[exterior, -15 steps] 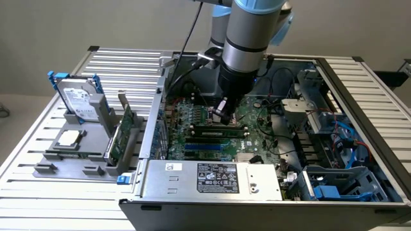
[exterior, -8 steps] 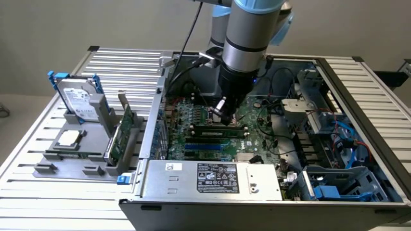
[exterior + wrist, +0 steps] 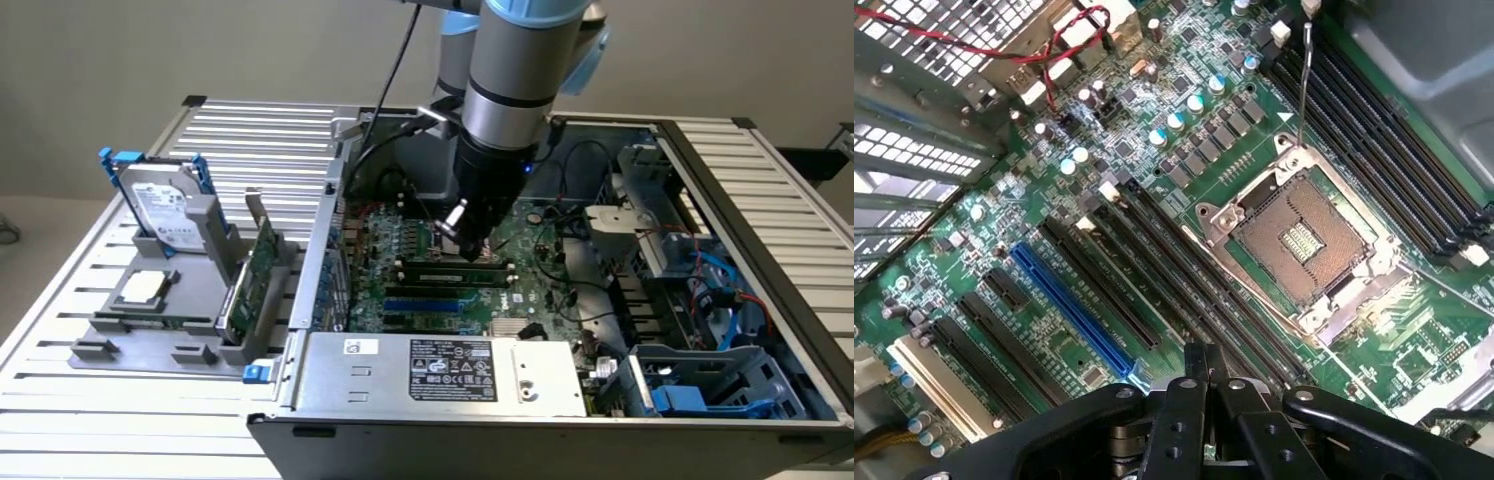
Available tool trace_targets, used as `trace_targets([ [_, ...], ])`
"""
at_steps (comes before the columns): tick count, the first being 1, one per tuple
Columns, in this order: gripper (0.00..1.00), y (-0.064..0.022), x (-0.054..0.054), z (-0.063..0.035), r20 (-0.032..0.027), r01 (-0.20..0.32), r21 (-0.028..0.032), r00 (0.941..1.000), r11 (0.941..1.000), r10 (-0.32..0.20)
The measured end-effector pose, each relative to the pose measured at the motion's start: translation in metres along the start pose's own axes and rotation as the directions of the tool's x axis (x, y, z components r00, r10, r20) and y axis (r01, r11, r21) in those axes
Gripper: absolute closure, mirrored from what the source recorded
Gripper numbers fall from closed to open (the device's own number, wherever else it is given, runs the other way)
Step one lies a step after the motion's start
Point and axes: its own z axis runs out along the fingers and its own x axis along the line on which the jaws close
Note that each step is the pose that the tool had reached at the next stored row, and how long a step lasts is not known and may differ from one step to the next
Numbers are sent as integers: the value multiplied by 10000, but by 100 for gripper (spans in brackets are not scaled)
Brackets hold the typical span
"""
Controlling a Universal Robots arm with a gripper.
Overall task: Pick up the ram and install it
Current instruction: 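Press down the ram until it locks into place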
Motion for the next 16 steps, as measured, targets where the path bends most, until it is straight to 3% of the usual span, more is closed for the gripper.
trace_targets([
  [9, 89, 0, 0, 0, 4, -1101, 45, 9939, 9939, 1101],
  [16, 89, 0, 0, 0, 19, -1997, 57, 9799, 9798, 1997],
])
